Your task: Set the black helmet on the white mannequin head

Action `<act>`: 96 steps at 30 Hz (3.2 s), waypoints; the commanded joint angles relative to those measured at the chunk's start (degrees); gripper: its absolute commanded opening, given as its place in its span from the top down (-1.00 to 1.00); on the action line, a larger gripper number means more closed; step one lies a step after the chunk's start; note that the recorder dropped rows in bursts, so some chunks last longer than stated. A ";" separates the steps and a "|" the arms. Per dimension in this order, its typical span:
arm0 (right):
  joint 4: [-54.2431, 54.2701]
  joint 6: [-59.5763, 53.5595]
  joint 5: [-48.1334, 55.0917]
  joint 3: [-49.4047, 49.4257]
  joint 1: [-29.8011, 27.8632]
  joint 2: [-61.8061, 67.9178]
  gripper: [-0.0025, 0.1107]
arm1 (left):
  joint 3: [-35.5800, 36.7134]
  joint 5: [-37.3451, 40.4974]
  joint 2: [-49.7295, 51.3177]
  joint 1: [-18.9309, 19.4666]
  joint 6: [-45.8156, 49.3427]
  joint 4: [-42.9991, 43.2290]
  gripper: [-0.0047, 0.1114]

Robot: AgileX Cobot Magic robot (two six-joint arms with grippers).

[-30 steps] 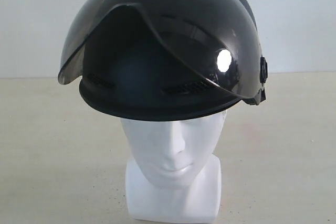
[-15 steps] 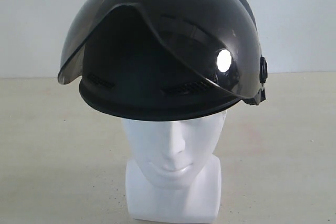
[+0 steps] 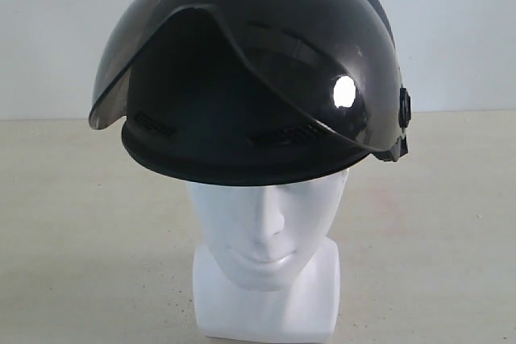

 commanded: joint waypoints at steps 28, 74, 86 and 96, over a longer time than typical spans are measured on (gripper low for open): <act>0.43 -0.04 1.76 -0.78 -0.11 4.16 0.96 | 1.75 -7.88 0.03 0.00 28.18 -19.54 0.84; 36.08 -27.57 3.99 -9.82 -0.08 17.31 0.96 | -26.16 75.47 13.30 6.95 133.95 -131.41 0.84; 54.89 -39.84 13.92 -21.42 -0.08 30.09 0.96 | -27.52 80.31 21.75 13.72 146.57 -145.66 0.84; 67.49 -47.96 16.31 -21.42 -0.08 35.77 0.96 | -27.61 80.23 28.00 17.63 154.90 -156.11 0.84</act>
